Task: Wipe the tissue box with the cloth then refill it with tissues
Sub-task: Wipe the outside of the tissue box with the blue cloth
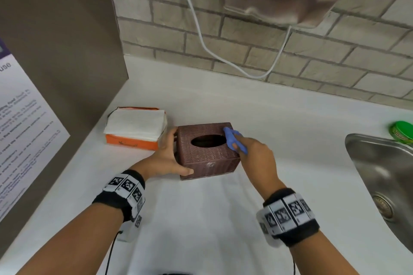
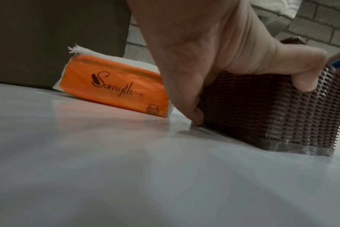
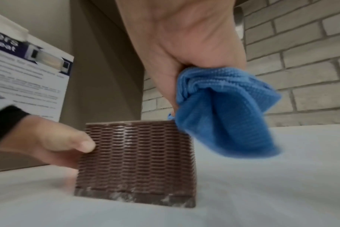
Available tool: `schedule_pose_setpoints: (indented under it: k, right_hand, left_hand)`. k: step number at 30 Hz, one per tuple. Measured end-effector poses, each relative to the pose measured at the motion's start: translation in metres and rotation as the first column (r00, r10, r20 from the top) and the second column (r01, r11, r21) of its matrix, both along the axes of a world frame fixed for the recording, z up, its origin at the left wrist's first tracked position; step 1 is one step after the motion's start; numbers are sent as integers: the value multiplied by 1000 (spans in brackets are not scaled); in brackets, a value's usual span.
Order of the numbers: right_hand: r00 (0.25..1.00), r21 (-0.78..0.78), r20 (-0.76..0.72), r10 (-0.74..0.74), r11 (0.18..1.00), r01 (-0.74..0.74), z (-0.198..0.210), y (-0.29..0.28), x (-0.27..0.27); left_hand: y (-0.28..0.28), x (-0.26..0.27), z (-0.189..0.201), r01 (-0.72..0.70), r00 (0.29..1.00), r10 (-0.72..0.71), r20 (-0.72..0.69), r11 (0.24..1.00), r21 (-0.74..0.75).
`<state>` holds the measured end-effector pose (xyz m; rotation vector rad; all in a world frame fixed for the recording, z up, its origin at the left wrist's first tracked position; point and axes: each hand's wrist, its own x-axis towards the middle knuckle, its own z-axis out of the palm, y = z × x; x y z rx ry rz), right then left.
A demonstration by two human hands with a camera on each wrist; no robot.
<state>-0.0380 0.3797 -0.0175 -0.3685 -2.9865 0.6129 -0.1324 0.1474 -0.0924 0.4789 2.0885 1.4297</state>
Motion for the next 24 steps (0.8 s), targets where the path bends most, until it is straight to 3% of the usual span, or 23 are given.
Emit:
schedule_pose_setpoints:
  k: [3,6,10,12,14,16,19,21,24]
  right_hand:
    - [998,-86,55,-12,996,17,5,-3,18]
    - [991,-109,131,-31,993,45,15,0,-3]
    - [999,104,34,-26,994,22,7,-18,-44]
    - [999,212,-23,46,976,-40,-7,-44,-53]
    - [982,222,-109,156,967,-129,-18,-66,-54]
    - [949,142,-151,278,956,-257,-22,-71,-44]
    - [939,26,-163,303,953,-303,-27,-40,-21]
    - [950,-55,-218,225,969,-242,-24,-13,-6]
    - [982,-332,-182,-45,943,-18,-8,13,4]
  left_hand:
    - [0,-1,5,34,999,-34,12,999,-21]
    - [0,-3,13,50,999,-49,19,997,-64]
    - [2,-1,18,66,997,-63,48,996,-67]
    - [3,1,18,51,998,-48,48,997,-59]
    - [4,3,18,40,999,-38,33,998,-51]
    - [3,4,18,35,999,-34,24,998,-52]
    - [1,4,21,39,999,-38,30,998,-39]
    - [1,4,22,41,999,-40,20,998,-37]
    - [1,5,25,47,999,-46,20,999,-28]
